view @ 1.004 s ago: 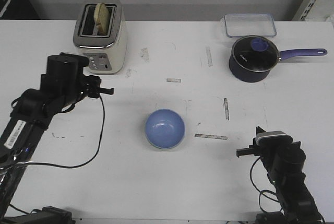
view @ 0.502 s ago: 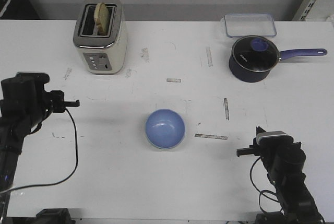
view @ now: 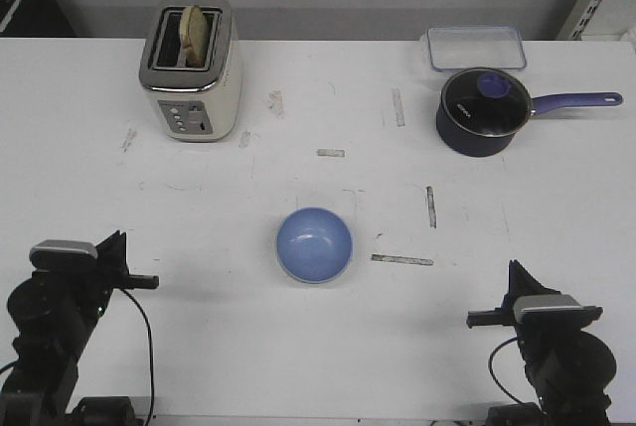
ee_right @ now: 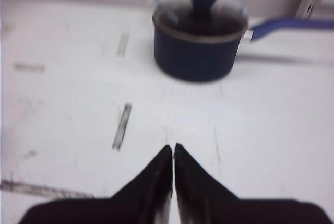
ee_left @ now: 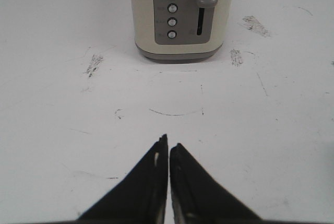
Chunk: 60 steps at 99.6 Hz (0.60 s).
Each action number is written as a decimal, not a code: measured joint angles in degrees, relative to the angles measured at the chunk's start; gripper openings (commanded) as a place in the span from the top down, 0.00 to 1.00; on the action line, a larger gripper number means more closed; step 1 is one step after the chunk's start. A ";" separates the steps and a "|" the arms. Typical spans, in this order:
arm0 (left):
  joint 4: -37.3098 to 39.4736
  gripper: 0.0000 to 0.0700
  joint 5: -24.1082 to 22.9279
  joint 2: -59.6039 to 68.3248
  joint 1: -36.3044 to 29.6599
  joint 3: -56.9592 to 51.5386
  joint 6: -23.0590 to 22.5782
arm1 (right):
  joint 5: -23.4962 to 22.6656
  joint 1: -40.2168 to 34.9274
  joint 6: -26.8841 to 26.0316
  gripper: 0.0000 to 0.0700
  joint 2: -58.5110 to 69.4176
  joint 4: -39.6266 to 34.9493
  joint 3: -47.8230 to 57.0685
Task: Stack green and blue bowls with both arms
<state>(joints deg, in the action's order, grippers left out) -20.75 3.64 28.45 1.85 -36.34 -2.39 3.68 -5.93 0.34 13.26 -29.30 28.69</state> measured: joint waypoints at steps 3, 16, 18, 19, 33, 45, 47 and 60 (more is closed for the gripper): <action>0.17 1.00 0.00 -1.81 0.00 1.31 0.00 | -0.02 0.00 -0.17 1.00 -0.96 0.00 0.00; 0.70 1.00 0.00 -8.02 0.00 4.70 0.00 | -0.72 0.00 -0.22 1.00 -3.23 0.50 0.00; 0.66 1.00 0.00 -8.72 0.00 4.94 0.00 | -0.74 -0.02 -0.22 1.00 -3.39 0.90 0.00; 0.63 1.00 0.00 -9.01 0.00 5.03 0.00 | -0.74 -0.02 -0.24 1.00 -3.43 1.07 0.00; 0.83 1.00 0.00 -11.43 0.00 5.14 0.00 | -0.76 -0.02 -0.35 1.00 -3.48 2.56 0.00; 0.83 1.00 0.00 -13.16 0.00 5.14 0.00 | -0.68 -0.02 -0.37 1.00 -3.48 2.58 0.00; 0.83 1.00 0.00 -13.42 0.00 5.14 0.00 | -0.68 -0.02 -0.37 1.00 -3.48 2.58 -0.02; 0.83 1.00 0.00 -15.04 0.00 5.14 0.00 | -0.68 -0.02 -0.37 1.00 -3.48 2.58 0.00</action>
<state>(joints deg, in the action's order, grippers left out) -19.92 3.64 13.41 1.85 -31.20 -2.39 3.01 -5.96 -0.03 9.78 -26.72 28.69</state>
